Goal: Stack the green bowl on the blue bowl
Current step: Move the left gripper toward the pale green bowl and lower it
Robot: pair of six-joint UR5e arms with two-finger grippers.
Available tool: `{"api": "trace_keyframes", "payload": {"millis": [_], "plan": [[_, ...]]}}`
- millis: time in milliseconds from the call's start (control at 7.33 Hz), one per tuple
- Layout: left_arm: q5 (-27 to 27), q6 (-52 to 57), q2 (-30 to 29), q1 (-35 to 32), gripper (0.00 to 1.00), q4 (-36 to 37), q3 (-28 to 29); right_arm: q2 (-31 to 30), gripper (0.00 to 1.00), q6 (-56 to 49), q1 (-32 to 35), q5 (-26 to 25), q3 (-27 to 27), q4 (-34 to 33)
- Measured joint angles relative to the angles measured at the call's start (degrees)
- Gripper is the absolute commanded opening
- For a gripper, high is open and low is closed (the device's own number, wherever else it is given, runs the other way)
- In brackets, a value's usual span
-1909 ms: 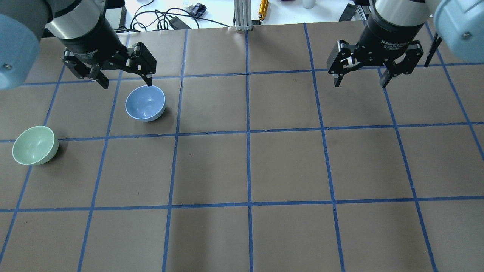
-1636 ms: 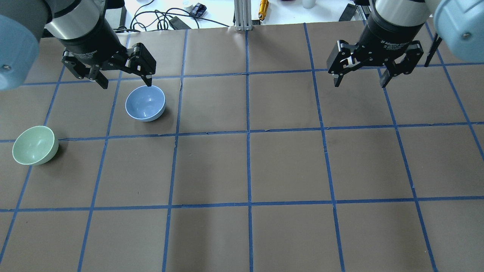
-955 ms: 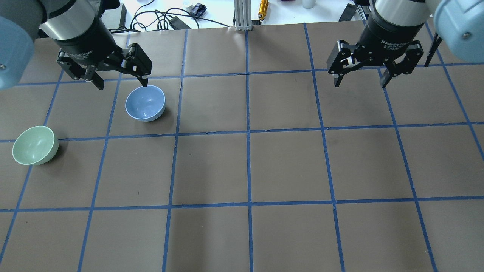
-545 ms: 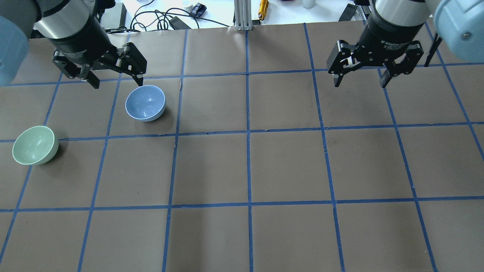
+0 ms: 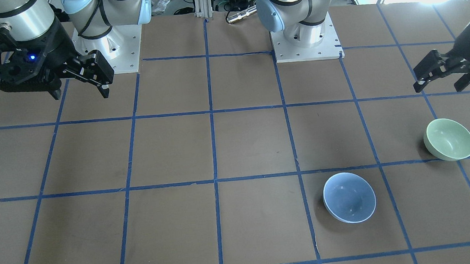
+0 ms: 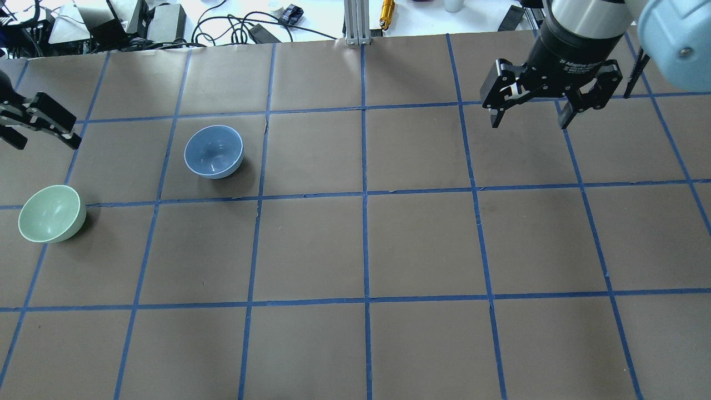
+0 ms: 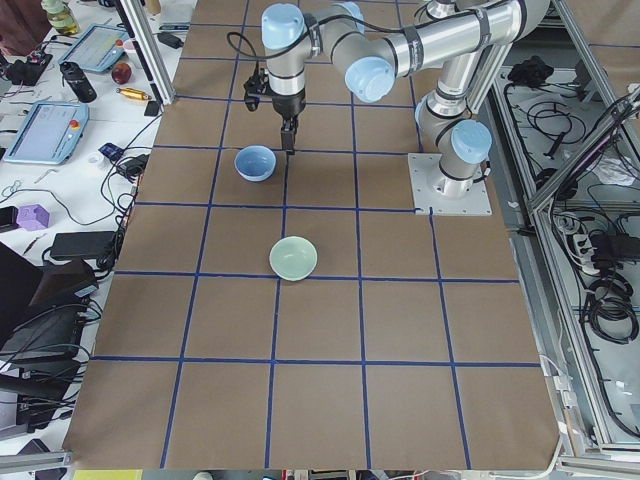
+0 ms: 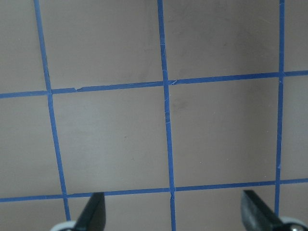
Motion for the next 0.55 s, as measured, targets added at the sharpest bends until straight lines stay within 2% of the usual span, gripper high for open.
{"api": "trace_keyframes", "payload": {"millis": [273,545], "plan": [[-0.2,4.9,-4.8,7.7,1.0,5.7,-1.4,0.0,1.0,0.0,0.0,0.0,0.0,0.0],[0.0,7.1,-10.3,12.4,1.0,12.8,-1.8,0.0,1.0,0.0,0.0,0.0,0.0,0.0]]}}
